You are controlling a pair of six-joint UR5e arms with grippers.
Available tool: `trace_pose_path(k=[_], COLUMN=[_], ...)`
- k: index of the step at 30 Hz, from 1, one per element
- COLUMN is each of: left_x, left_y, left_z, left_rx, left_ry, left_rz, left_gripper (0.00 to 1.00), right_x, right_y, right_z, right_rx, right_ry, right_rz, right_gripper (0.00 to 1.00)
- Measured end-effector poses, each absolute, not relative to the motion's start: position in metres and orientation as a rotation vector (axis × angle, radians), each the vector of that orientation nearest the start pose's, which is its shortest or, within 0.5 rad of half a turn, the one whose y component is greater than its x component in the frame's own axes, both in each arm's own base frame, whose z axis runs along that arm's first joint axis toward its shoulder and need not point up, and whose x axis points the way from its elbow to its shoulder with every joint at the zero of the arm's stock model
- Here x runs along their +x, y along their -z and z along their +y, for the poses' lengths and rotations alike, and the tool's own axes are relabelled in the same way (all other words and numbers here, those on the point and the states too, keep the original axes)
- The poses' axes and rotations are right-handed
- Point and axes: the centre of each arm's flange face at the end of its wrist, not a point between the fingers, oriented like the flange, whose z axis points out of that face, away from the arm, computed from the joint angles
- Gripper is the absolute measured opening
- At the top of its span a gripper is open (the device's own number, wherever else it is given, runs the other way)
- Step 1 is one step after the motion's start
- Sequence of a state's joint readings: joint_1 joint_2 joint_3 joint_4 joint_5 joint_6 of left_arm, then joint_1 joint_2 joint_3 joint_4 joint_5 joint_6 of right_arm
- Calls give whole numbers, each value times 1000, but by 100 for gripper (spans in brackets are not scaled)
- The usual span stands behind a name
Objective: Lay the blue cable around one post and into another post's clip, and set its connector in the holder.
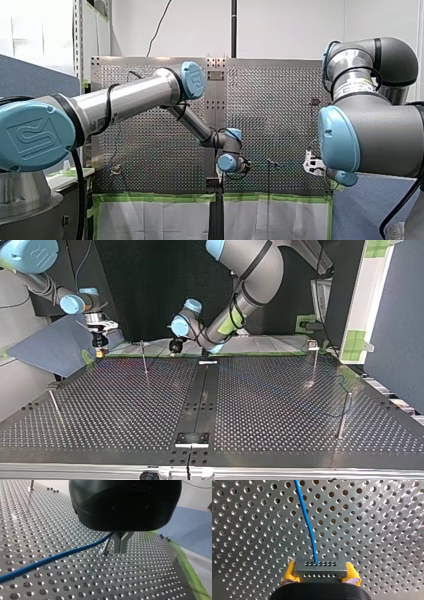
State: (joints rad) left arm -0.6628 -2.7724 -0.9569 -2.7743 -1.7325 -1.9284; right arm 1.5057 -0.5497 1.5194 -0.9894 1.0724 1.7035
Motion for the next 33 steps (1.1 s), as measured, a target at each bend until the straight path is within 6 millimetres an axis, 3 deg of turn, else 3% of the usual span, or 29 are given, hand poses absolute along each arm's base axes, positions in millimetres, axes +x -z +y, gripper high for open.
trace_pose_path(k=[13,22,33], left_x=[578,586,589], left_y=[5,1,-3], left_z=[-579,-574,-574], left_rx=[143,137,135], left_ry=[589,586,584], left_rz=[1798,1797,1798], left_gripper=[2,2,2], right_x=[135,135,132], right_y=[32,46,33], right_z=[-697,-707,-727], right_rx=[1453,1469,1457], right_ry=[-1627,-1620,-1622], right_rz=[-1052,-1074,-1058], right_gripper=[0,0,0])
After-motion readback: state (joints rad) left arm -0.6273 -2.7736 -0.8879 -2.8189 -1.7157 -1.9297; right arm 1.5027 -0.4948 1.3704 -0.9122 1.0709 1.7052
